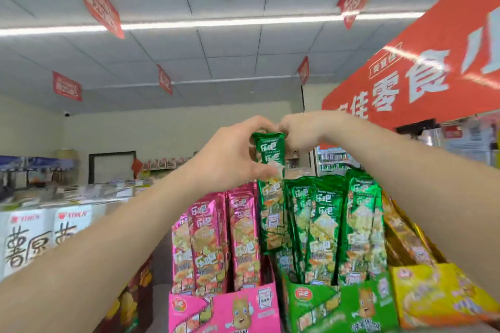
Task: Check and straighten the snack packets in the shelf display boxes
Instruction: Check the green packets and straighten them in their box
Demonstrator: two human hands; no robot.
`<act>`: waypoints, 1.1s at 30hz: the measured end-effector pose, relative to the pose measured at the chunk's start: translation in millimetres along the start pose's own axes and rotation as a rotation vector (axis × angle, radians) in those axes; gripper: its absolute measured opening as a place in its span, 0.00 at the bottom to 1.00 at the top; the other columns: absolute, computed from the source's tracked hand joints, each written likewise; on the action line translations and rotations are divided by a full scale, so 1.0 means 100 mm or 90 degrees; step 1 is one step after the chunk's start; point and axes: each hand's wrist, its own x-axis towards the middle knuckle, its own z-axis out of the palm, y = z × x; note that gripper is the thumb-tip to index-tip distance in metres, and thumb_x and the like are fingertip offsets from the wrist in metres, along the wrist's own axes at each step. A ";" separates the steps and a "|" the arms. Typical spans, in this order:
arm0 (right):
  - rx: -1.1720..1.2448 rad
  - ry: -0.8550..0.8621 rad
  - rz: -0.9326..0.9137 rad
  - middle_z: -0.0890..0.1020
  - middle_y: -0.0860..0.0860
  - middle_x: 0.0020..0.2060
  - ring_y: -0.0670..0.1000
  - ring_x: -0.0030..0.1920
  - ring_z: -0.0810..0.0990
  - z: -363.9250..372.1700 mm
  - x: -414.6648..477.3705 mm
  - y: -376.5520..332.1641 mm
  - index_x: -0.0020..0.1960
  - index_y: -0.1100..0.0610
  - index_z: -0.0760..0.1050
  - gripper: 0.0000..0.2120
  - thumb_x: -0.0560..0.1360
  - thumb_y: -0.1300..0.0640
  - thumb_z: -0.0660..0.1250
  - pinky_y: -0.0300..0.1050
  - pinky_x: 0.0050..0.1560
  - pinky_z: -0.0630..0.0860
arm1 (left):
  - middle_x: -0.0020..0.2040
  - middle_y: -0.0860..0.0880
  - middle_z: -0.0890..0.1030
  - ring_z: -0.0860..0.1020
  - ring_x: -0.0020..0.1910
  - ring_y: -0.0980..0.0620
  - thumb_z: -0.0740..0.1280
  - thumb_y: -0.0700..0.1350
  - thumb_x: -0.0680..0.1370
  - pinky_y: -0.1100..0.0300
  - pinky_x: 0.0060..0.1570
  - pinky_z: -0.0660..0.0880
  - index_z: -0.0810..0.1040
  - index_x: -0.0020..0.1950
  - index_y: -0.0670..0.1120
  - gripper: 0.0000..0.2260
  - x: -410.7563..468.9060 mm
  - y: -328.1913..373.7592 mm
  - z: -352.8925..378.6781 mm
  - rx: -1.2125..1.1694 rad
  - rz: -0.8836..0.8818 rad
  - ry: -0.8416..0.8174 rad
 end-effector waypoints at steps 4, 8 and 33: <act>0.020 -0.220 0.041 0.77 0.49 0.50 0.52 0.52 0.77 0.31 0.16 -0.03 0.57 0.51 0.77 0.08 0.78 0.54 0.65 0.53 0.53 0.78 | 0.45 0.56 0.81 0.76 0.37 0.61 0.79 0.54 0.66 0.59 0.41 0.75 0.68 0.54 0.61 0.24 -0.07 -0.10 0.04 0.091 0.014 -0.044; -0.111 -0.290 -0.008 0.74 0.52 0.61 0.53 0.58 0.74 0.47 0.21 -0.07 0.70 0.57 0.69 0.24 0.78 0.48 0.66 0.47 0.54 0.75 | 0.45 0.56 0.82 0.78 0.37 0.60 0.77 0.59 0.66 0.55 0.43 0.77 0.68 0.56 0.61 0.24 -0.05 -0.13 0.01 0.153 -0.013 -0.056; 0.446 0.839 0.023 0.71 0.55 0.55 0.54 0.53 0.74 -0.15 -0.24 0.27 0.57 0.56 0.67 0.10 0.81 0.66 0.51 0.42 0.54 0.72 | 0.40 0.51 0.82 0.79 0.41 0.49 0.77 0.56 0.69 0.57 0.42 0.73 0.79 0.54 0.47 0.20 0.25 -0.27 0.12 0.168 -0.055 -0.010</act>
